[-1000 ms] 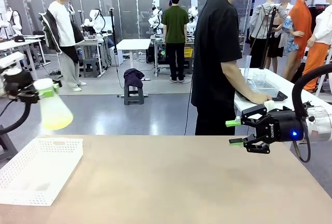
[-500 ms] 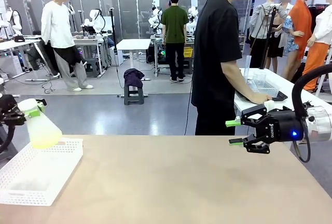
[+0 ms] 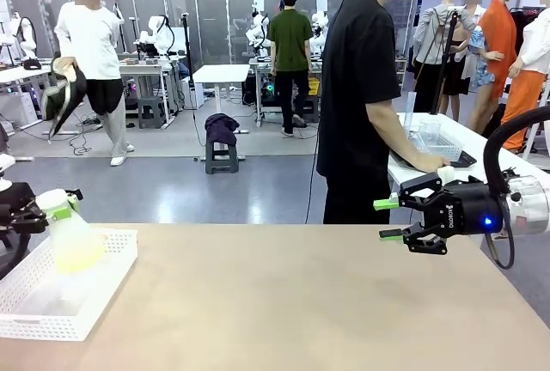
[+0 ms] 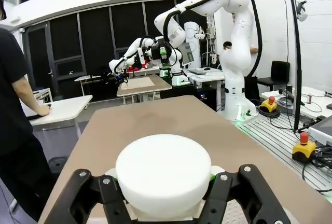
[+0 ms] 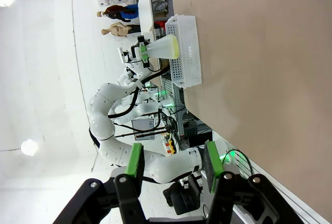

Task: Prepare the solutions needed for the experiment.
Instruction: When the human places the Big flask in the center of the table, pick up the Big flask and place it in the left Organizing basket.

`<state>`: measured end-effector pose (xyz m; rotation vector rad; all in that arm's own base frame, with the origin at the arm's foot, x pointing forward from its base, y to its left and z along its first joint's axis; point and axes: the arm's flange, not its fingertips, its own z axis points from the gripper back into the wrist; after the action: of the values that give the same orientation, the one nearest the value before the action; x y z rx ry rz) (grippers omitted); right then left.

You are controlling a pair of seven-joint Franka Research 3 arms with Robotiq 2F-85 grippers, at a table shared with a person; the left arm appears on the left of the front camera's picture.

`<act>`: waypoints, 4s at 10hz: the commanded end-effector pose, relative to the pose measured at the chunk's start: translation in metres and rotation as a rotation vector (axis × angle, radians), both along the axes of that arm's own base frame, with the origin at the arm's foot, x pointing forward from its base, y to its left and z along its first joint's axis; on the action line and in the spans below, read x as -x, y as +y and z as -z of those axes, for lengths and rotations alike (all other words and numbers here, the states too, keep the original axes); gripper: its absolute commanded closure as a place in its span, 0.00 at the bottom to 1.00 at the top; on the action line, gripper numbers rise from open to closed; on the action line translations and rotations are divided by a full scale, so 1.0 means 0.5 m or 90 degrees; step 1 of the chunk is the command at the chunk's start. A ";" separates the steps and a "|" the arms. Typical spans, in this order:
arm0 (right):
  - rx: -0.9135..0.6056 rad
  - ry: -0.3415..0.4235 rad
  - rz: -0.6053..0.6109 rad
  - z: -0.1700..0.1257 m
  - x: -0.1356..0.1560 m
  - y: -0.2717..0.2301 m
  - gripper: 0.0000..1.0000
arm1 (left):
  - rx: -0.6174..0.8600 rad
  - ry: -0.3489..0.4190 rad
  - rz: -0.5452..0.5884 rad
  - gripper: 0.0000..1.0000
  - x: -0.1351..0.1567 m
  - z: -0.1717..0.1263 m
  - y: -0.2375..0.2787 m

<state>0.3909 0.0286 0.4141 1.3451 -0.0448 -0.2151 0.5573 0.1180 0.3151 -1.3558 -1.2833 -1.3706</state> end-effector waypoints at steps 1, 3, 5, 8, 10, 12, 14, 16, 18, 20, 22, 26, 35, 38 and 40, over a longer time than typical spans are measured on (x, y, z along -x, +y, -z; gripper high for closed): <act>-0.005 -0.002 0.000 -0.002 -0.001 0.000 0.41 | -0.018 -0.002 -0.007 1.00 0.008 0.017 -0.004; -0.005 -0.002 0.000 -0.002 -0.001 0.000 0.41 | -0.027 0.004 -0.014 1.00 0.006 0.045 -0.003; -0.005 -0.002 0.000 -0.002 -0.001 0.000 0.41 | -0.042 0.015 -0.015 1.00 0.004 0.064 -0.005; -0.005 -0.002 0.000 -0.002 -0.001 0.000 0.41 | -0.052 0.022 -0.023 1.00 -0.003 0.091 -0.009; -0.005 -0.002 0.000 -0.002 -0.001 0.000 0.41 | -0.049 0.022 -0.030 1.00 -0.003 0.098 -0.007; -0.005 -0.002 0.000 -0.002 -0.001 0.000 0.41 | -0.052 0.035 -0.028 1.00 0.000 0.102 -0.006; -0.005 -0.002 0.000 -0.002 -0.001 0.000 0.41 | -0.056 0.048 -0.018 0.58 -0.002 0.105 -0.004; -0.005 -0.002 0.000 -0.002 -0.001 0.000 0.41 | -0.067 0.053 -0.020 0.38 -0.004 0.103 -0.002; -0.005 -0.002 0.000 -0.002 -0.001 0.000 0.41 | -0.075 0.060 -0.034 0.19 -0.006 0.099 0.014; -0.005 -0.002 0.000 -0.002 -0.001 0.000 0.41 | -0.092 0.067 -0.051 0.00 -0.008 0.092 0.038; -0.005 -0.002 0.000 -0.002 -0.001 0.000 0.41 | -0.103 0.067 -0.062 0.00 -0.009 0.083 0.047; -0.005 -0.002 0.000 -0.002 -0.001 0.000 0.41 | -0.087 0.062 -0.061 0.00 -0.009 0.094 0.054; -0.005 -0.002 0.000 -0.002 -0.001 0.000 0.41 | -0.087 0.062 -0.061 0.00 -0.009 0.094 0.054; -0.005 -0.002 0.000 -0.002 -0.001 0.000 0.41 | -0.087 0.062 -0.061 0.00 -0.009 0.094 0.054; -0.005 -0.002 0.000 -0.002 -0.001 0.000 0.41 | -0.113 0.067 -0.080 0.00 0.002 0.089 0.094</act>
<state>0.3909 0.0287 0.4141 1.3449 -0.0446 -0.2149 0.5611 0.1510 0.2673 -1.2178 -1.1481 -1.2759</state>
